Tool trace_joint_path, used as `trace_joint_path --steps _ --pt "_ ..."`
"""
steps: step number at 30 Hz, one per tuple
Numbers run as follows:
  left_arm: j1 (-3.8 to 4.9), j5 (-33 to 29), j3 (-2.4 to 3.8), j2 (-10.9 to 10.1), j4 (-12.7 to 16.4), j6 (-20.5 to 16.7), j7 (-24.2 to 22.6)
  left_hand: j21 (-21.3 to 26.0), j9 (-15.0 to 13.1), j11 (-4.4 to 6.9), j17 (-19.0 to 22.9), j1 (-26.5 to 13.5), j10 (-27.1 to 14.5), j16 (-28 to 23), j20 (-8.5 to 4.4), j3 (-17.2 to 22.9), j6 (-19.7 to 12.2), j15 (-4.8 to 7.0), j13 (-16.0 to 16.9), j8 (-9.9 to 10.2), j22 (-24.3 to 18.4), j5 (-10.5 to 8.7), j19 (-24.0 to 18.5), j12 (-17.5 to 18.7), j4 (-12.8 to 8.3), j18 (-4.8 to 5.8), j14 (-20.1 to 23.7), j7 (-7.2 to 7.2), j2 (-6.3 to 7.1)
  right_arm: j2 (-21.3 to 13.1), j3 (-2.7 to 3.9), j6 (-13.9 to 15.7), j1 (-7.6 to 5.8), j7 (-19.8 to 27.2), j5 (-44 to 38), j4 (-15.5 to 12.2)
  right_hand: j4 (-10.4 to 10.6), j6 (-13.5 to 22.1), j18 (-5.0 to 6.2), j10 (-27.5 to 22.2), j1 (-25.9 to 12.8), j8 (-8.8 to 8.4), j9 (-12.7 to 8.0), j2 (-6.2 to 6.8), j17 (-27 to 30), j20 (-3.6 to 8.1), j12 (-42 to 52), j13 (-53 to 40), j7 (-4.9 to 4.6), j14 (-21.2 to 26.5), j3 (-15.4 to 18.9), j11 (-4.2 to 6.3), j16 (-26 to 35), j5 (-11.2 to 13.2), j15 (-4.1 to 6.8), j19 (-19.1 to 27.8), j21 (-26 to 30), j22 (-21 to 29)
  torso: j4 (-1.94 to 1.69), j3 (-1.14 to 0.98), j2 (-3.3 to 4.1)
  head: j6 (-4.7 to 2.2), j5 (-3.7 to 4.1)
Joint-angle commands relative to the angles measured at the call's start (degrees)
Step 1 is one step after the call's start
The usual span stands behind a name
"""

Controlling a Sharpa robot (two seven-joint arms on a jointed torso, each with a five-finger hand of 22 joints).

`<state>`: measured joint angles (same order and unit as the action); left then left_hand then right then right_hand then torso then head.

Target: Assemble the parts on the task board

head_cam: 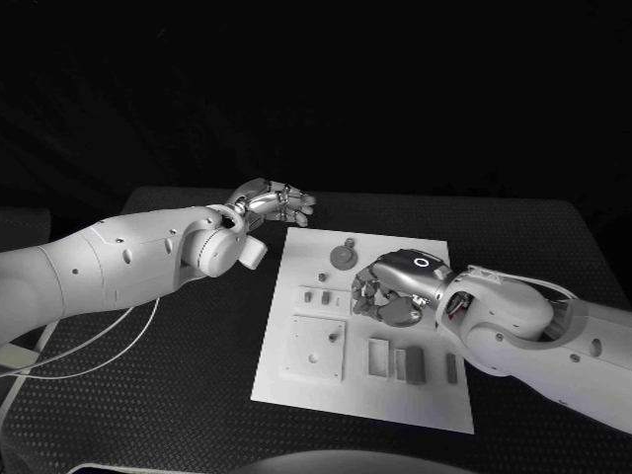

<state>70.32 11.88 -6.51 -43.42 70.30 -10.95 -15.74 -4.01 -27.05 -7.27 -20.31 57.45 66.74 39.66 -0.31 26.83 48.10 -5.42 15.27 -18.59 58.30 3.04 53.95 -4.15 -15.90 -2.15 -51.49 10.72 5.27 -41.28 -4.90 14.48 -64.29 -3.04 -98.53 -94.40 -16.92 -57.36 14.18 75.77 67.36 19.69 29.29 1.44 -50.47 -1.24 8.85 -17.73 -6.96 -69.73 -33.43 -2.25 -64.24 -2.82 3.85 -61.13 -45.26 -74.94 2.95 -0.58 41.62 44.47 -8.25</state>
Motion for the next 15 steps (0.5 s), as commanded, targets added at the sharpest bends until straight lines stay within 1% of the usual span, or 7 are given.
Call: trace_joint_path --steps 1,6,7,10,12,15 --pt "0.10 -0.33 0.05 0.27 -0.02 0.61 -0.46 0.03 0.08 0.25 -0.09 -0.06 0.10 -0.30 0.25 -0.27 -0.30 -0.19 -0.06 -0.38 -0.09 -0.09 -0.20 -0.02 -0.07 0.04 -0.11 -0.21 -0.64 1.81 -0.15 -0.74 0.81 1.45 0.16 0.39 0.06 -1.16 0.82 0.19 0.18 1.02 1.98 -0.39 -0.09 0.03 0.17 -0.09 0.62 -0.21 0.23 0.08 0.39 -0.04 0.25 -0.30 -0.06 -0.41 -0.01 0.05 -0.04 -0.18 -0.18" --pt "0.11 -0.33 0.06 0.56 -0.15 0.67 -0.38 0.03 0.09 0.26 -0.12 -0.06 0.12 -0.33 0.26 -0.28 -0.29 -0.20 -0.06 -0.39 -0.10 -0.09 -0.21 -0.03 -0.08 0.04 -0.11 -0.21 -0.63 4.54 -0.25 -0.78 3.00 1.67 -1.47 1.22 0.05 -1.11 0.82 0.15 0.24 1.00 2.03 -0.42 -0.09 0.04 0.14 -0.15 0.62 -0.19 0.19 0.09 0.43 -0.04 0.26 -0.30 -0.03 -0.41 -0.01 0.09 0.01 -0.01 -0.42" --pt "0.11 -0.33 0.06 0.62 -0.22 0.71 -0.39 0.03 0.09 0.26 -0.13 -0.06 0.12 -0.33 0.26 -0.28 -0.29 -0.20 -0.06 -0.40 -0.10 -0.09 -0.21 -0.03 -0.08 0.04 -0.11 -0.21 -0.62 4.77 -0.26 -0.82 3.21 1.73 -1.54 1.29 0.05 -1.10 0.82 0.15 0.24 1.00 2.04 -0.42 -0.09 0.04 0.14 -0.15 0.61 -0.19 0.19 0.09 0.43 -0.04 0.26 -0.30 -0.03 -0.41 -0.03 0.12 0.00 -0.01 -0.47" --pt "0.11 -0.33 0.06 0.78 -0.35 0.71 -0.35 0.03 0.10 0.26 -0.15 -0.06 0.12 -0.35 0.26 -0.28 -0.29 -0.20 -0.06 -0.40 -0.11 -0.09 -0.22 -0.03 -0.08 0.04 -0.11 -0.21 -0.62 6.42 -0.28 -1.44 4.53 2.36 -3.46 1.92 0.03 -1.09 0.82 0.14 0.28 1.00 2.07 -0.37 -0.10 0.05 0.13 -0.19 0.61 -0.19 0.19 0.09 0.45 -0.03 0.27 -0.29 -0.02 -0.42 -0.08 0.09 -0.06 0.19 -0.63" --pt "0.11 -0.33 0.06 0.91 -0.41 0.76 -0.33 0.03 0.10 0.26 -0.16 -0.06 0.13 -0.36 0.26 -0.28 -0.29 -0.20 -0.06 -0.41 -0.11 -0.09 -0.22 -0.03 -0.08 0.04 -0.11 -0.21 -0.62 7.29 -0.52 -1.70 4.98 2.51 -3.71 2.60 0.03 -1.10 0.82 0.13 0.32 1.02 2.12 -0.26 -0.11 0.06 0.12 -0.23 0.62 -0.19 0.21 0.10 0.46 -0.03 0.27 -0.28 -0.01 -0.43 -0.11 0.04 -0.02 0.15 -0.71" --pt "0.11 -0.33 0.06 0.98 -0.35 0.81 -0.31 0.03 0.11 0.26 -0.17 -0.07 0.13 -0.37 0.26 -0.29 -0.29 -0.20 -0.06 -0.41 -0.12 -0.09 -0.22 -0.03 -0.08 0.04 -0.11 -0.21 -0.62 8.24 -0.86 -1.65 5.76 2.51 -4.68 3.59 0.03 -1.10 0.82 0.12 0.35 1.02 2.14 -0.25 -0.11 0.06 0.11 -0.25 0.62 -0.18 0.20 0.10 0.47 -0.04 0.28 -0.28 0.00 -0.43 -0.18 0.05 0.02 0.19 -0.73"
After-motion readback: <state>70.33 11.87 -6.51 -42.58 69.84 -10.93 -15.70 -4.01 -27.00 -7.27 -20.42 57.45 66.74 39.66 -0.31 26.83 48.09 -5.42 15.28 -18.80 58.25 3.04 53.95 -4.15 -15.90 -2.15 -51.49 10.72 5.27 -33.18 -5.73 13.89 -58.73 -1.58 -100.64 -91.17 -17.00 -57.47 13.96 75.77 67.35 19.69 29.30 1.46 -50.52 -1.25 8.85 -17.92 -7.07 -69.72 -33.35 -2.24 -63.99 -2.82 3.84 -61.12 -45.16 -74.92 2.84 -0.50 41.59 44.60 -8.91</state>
